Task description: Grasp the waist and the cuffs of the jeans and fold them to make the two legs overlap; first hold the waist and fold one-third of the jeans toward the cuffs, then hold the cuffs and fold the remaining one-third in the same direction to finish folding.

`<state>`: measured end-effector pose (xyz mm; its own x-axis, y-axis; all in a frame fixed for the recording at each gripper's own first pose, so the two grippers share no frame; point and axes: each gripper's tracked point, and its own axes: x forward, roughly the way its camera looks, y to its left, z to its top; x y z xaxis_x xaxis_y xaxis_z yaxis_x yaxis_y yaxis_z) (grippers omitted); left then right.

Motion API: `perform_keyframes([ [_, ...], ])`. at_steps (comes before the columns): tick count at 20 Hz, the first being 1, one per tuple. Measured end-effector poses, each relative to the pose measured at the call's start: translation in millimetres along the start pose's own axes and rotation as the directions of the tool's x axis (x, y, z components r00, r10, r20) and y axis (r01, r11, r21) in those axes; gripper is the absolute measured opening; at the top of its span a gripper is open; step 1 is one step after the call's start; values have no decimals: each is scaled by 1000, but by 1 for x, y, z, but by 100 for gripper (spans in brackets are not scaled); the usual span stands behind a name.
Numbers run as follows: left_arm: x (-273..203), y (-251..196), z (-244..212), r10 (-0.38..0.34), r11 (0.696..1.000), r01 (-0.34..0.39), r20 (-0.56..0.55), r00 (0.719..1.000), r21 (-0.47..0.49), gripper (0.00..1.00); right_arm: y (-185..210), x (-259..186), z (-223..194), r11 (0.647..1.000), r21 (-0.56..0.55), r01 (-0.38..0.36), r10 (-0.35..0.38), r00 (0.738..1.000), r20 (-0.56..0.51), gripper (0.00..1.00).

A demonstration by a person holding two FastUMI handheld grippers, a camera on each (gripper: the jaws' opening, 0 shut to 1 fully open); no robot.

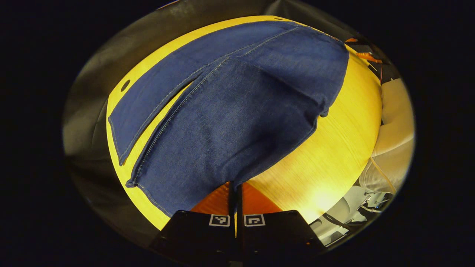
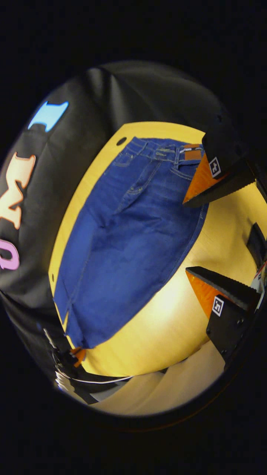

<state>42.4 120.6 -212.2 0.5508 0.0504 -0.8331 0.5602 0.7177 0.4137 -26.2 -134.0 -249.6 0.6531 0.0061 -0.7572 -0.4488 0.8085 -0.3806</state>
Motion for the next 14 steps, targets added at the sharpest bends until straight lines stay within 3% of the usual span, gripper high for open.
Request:
perform_keyframes([
  [4,1,0,0,7,1000,-7,2,1000,0,0,0,27,-13,996,-47,-82,77,993,-88,100],
  [9,2,1,0,13,1000,-13,9,1000,3,0,5,34,-18,983,41,-178,182,973,-143,97],
  [10,2,0,0,12,1000,-12,6,1000,4,0,3,35,-16,983,34,-181,185,973,-139,91],
  [11,2,0,0,11,1000,-11,3,1000,5,0,2,35,-18,983,34,-181,184,973,-142,97],
  [14,2,1,0,7,1000,-7,3,1000,7,0,4,35,-18,984,33,-175,178,972,-156,97],
])
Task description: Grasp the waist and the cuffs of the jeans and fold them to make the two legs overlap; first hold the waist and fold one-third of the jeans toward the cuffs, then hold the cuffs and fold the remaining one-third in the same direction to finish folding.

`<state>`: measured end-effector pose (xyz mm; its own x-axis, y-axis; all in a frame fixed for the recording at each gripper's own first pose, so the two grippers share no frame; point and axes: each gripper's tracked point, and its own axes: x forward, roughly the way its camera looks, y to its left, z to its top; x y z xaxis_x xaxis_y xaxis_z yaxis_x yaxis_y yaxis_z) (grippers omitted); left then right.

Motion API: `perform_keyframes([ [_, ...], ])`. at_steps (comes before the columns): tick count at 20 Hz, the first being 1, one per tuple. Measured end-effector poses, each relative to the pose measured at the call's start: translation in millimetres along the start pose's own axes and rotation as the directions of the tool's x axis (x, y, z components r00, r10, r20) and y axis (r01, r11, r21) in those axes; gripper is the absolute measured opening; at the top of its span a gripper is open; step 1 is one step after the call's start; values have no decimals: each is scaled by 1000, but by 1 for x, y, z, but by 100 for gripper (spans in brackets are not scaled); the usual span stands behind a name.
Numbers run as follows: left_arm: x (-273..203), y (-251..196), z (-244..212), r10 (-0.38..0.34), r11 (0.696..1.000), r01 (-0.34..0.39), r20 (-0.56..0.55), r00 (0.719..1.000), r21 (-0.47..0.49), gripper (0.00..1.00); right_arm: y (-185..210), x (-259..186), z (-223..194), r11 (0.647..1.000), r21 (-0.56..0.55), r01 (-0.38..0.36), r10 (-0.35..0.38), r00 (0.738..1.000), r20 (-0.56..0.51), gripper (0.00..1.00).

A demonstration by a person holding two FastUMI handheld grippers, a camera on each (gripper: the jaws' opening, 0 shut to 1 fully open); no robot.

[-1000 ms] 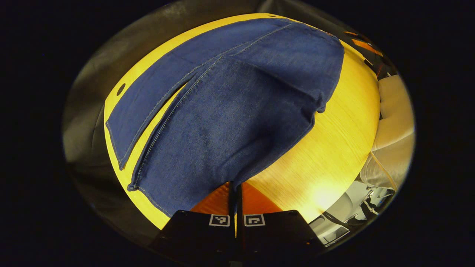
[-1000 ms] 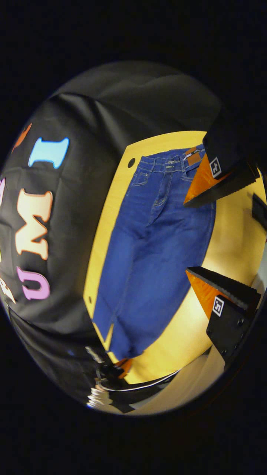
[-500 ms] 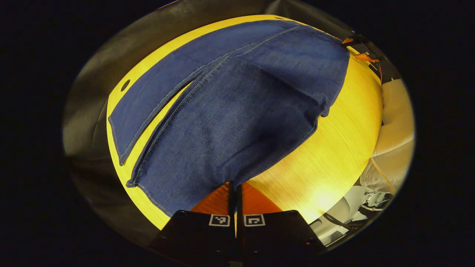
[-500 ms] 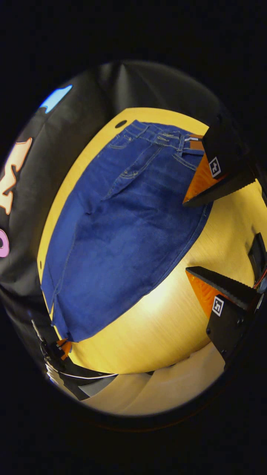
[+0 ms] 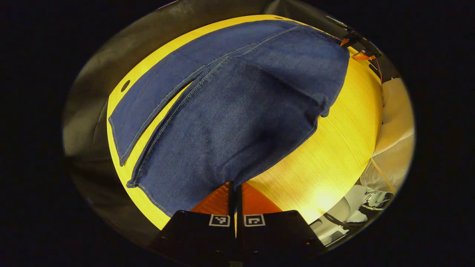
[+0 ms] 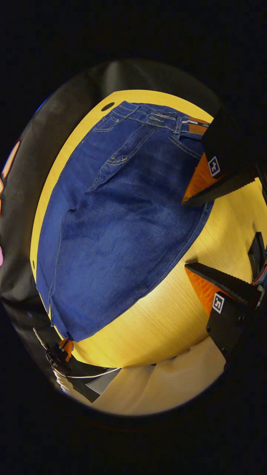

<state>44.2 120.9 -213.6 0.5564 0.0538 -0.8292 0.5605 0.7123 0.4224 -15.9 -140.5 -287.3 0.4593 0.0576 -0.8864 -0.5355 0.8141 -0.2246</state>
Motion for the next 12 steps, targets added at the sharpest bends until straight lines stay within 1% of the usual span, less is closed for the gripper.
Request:
perform_keyframes([
  [1,0,0,0,-2,1000,2,0,1000,1,0,0,-1,-1,1000,11,4,-4,1000,-9,97],
  [2,0,0,1,-2,1000,2,-4,1000,-6,0,0,0,0,1000,20,10,-9,1000,-25,92],
  [3,0,0,0,-1,1000,1,-13,1000,-19,0,2,-2,-3,1000,28,15,-14,999,-44,90],
  [4,-1,-1,2,-1,1000,1,-22,1000,-28,0,3,1,1,999,30,19,-17,998,-64,93],
  [5,-1,-1,6,-3,1000,2,-28,1000,-24,0,4,-2,5,1000,20,20,-19,997,-77,89],
  [7,2,-1,10,-6,1000,6,-33,999,0,0,8,-2,10,1000,-24,9,-11,997,-78,77],
  [9,2,0,10,-7,1000,7,-30,1000,10,0,10,1,7,997,-71,-3,-2,998,-67,55],
  [10,2,0,10,-6,1000,6,-28,1000,2,0,10,0,5,998,-69,-3,-1,998,-57,43],
  [12,3,0,10,-5,1000,5,-26,1000,-19,0,6,0,5,999,-37,8,-10,999,-46,22],
])
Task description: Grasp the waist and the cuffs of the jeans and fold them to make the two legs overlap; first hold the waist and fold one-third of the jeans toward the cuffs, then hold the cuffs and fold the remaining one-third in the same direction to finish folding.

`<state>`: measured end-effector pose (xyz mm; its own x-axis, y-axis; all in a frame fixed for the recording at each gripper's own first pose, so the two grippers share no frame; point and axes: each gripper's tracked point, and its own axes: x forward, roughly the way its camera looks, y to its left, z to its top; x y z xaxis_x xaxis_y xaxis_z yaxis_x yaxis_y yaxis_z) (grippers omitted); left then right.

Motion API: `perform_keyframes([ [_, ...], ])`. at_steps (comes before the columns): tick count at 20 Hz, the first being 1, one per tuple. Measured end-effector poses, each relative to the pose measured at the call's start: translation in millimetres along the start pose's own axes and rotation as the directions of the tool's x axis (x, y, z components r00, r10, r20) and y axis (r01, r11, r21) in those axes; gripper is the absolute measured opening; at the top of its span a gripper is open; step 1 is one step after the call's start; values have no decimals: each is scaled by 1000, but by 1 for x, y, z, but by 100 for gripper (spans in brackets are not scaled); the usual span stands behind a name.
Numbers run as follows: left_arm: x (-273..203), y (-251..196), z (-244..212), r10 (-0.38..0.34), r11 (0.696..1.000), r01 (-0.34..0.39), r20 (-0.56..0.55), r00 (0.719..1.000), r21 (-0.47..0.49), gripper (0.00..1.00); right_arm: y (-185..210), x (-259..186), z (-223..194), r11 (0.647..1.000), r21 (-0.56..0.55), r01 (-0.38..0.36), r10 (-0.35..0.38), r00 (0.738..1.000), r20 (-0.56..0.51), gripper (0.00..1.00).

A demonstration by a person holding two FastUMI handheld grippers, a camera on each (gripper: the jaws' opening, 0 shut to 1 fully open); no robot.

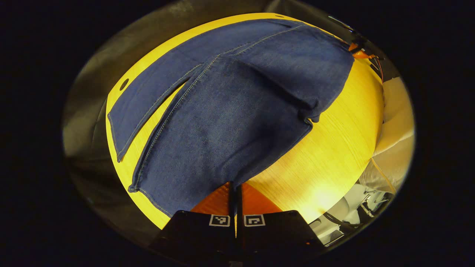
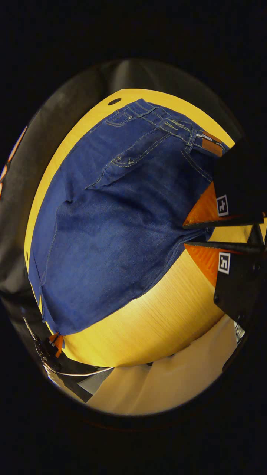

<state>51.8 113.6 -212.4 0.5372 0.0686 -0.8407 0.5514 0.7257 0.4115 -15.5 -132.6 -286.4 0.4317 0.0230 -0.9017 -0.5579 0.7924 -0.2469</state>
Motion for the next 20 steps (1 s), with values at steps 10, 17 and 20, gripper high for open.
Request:
perform_keyframes([
  [10,-3,9,8,203,925,-115,216,955,-363,0,-2,-3,-3,937,290,193,-205,979,9,6],
  [17,-58,50,33,502,624,-97,303,810,-776,0,-19,-45,40,738,621,265,-428,895,128,3],
  [20,-91,75,52,526,609,-90,316,789,-788,0,-48,-71,73,708,652,269,-495,849,187,3],
])
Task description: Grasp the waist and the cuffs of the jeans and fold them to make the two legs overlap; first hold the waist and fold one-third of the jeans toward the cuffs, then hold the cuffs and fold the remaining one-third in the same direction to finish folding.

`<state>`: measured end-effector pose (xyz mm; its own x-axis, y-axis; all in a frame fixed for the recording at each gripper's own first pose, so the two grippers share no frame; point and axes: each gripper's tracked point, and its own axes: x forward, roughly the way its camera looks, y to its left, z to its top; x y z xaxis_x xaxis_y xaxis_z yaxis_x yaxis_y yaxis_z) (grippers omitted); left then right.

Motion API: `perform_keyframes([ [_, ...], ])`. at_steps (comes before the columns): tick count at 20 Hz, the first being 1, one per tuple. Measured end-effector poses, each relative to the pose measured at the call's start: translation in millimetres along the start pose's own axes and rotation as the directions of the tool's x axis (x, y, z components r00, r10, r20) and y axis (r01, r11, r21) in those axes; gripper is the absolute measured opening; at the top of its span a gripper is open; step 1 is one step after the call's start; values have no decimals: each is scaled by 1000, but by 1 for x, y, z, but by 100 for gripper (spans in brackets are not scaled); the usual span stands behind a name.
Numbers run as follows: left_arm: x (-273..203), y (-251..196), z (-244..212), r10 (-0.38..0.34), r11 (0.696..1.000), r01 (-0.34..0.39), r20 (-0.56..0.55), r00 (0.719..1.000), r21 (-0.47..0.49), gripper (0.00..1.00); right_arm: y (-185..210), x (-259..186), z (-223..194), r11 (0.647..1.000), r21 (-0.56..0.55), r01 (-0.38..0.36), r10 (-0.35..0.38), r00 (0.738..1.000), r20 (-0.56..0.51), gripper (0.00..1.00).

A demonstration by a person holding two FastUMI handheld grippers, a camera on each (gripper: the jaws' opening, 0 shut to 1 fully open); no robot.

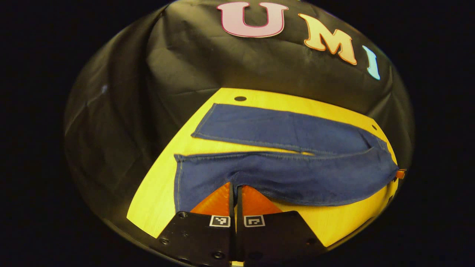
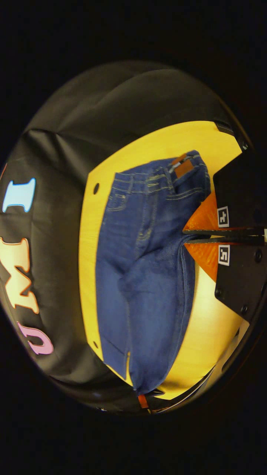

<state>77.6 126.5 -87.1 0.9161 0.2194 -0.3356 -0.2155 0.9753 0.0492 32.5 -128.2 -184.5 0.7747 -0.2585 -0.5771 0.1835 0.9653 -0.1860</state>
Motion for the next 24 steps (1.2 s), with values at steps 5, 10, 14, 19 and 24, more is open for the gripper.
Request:
perform_keyframes([
  [5,23,-12,83,-29,994,25,40,999,104,0,4,17,77,999,31,20,-23,993,113,3],
  [10,84,-17,131,-11,957,27,-56,998,289,0,5,68,141,999,3,44,-44,988,147,3],
  [14,153,-21,139,26,907,42,-154,988,418,0,9,131,158,998,50,49,-55,992,115,3],
  [19,209,-41,150,100,890,-46,-95,990,453,0,11,195,162,978,199,55,-82,988,128,3],
  [24,240,-44,153,140,921,-132,3,990,366,0,16,233,157,966,257,38,-74,988,134,2],
])
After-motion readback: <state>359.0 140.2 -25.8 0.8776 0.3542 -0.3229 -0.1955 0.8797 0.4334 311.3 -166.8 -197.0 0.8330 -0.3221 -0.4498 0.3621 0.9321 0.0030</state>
